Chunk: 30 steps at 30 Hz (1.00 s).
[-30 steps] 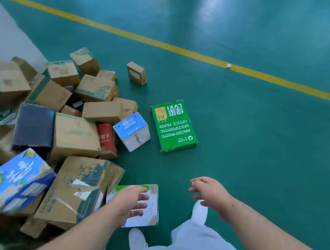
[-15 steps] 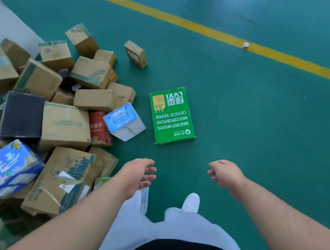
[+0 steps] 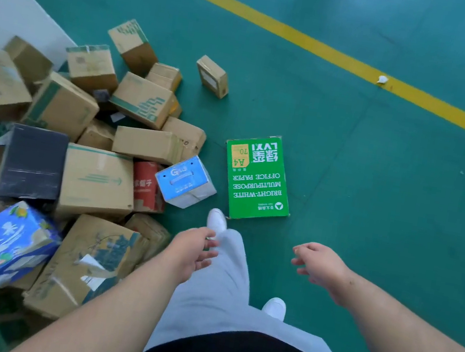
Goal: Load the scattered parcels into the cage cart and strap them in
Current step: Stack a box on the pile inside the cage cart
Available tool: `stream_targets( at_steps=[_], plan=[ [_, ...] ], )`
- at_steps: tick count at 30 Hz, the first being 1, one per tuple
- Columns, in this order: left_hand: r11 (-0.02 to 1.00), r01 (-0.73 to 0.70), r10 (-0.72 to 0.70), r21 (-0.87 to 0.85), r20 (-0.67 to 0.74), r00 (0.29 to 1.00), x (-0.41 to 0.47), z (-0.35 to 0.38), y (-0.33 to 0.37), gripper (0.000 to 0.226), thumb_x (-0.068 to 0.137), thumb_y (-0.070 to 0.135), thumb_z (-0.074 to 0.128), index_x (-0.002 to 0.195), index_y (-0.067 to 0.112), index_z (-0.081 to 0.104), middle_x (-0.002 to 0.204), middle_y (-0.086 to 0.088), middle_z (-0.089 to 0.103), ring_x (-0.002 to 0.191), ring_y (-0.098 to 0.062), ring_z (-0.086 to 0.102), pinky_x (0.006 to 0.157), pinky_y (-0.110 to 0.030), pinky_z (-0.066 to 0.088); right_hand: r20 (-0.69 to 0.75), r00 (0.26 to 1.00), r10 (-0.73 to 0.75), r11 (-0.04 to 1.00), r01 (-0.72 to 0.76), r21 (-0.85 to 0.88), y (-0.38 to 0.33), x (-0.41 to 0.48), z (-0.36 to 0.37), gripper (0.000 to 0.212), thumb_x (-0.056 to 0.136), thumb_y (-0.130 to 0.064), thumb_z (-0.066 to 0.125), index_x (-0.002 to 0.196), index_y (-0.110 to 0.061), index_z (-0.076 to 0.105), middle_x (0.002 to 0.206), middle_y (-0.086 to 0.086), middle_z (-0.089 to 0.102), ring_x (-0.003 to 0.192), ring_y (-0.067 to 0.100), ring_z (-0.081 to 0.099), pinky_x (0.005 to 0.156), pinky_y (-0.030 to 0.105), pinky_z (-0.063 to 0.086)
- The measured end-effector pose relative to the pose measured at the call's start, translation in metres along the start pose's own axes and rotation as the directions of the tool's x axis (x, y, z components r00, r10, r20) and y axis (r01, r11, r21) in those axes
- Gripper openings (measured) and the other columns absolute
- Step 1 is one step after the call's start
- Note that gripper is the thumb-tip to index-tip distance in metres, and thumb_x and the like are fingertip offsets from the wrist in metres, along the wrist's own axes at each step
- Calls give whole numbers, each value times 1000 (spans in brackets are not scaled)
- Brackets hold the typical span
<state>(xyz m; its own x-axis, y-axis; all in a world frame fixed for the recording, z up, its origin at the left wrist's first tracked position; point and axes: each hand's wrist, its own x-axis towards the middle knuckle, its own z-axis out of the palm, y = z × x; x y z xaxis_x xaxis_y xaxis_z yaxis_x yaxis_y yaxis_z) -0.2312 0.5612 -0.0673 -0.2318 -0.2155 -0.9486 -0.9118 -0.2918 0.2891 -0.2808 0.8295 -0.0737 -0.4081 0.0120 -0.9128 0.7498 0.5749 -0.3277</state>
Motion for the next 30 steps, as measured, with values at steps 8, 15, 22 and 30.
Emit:
stream_targets(
  at_steps=[8, 15, 22, 30],
  plan=[
    [984, 26, -42, 174, 88, 995, 72, -14, 114, 25, 101, 26, 54, 120, 13, 64, 109, -7, 71, 84, -20, 66, 76, -34, 56, -102, 986, 133, 991, -133, 15, -76, 32, -9, 22, 104, -31, 47, 112, -19, 64, 108, -1, 71, 98, 18, 68, 84, 35, 51],
    [980, 98, -101, 172, 10, 995, 134, -20, 157, 26, 102, 24, 53, 125, 13, 61, 109, -6, 72, 90, -21, 67, 77, -34, 56, -15, 984, 177, 984, -177, 0, -127, 96, -2, 24, 103, -32, 48, 118, -19, 63, 111, 0, 71, 100, 18, 68, 85, 35, 51],
    [970, 192, -187, 151, -51, 981, 226, 16, 137, 28, 103, 25, 52, 125, 11, 61, 111, -7, 72, 89, -21, 68, 89, -39, 56, 71, 977, 199, 974, -189, -127, -120, 218, -9, 21, 102, -32, 50, 114, -20, 63, 110, 0, 71, 99, 17, 67, 83, 34, 53],
    [940, 310, -304, 142, -65, 950, 367, 70, 75, 32, 103, 26, 52, 131, 11, 58, 105, -1, 71, 92, -20, 69, 89, -37, 56, 123, 960, 250, 953, -221, -207, -70, 384, -17, 21, 103, -25, 48, 116, -15, 62, 106, 1, 70, 92, 20, 64, 74, 32, 49]
  ],
)
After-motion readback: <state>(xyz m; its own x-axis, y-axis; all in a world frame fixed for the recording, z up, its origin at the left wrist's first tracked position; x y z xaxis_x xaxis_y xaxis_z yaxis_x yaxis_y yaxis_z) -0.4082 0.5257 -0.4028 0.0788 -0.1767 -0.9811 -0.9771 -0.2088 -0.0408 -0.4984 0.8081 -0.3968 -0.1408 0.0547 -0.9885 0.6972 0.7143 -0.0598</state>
